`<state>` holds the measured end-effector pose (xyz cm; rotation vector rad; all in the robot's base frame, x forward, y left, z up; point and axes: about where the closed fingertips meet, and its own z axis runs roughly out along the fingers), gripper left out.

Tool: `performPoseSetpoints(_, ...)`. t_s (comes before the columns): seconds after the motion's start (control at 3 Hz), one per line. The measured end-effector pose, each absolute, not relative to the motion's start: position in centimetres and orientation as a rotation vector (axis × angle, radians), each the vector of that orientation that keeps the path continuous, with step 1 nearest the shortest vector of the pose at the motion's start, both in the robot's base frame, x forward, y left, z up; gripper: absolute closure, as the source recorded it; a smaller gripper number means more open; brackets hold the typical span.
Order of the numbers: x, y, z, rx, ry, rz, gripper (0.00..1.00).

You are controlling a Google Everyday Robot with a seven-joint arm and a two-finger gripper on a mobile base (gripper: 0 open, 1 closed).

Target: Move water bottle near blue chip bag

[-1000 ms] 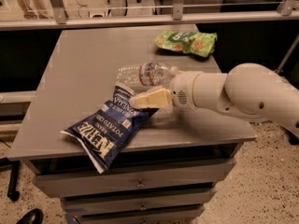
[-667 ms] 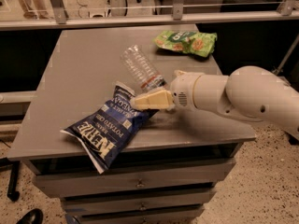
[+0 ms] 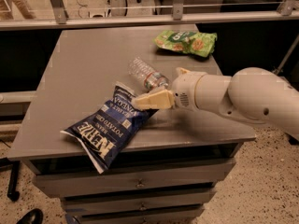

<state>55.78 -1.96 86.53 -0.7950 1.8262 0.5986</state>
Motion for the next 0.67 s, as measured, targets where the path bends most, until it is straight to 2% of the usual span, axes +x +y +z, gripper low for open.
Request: performPoseSetpoints(0.67,56.0,-4.7,93.1,-0.849,1.731,0.464,0.00)
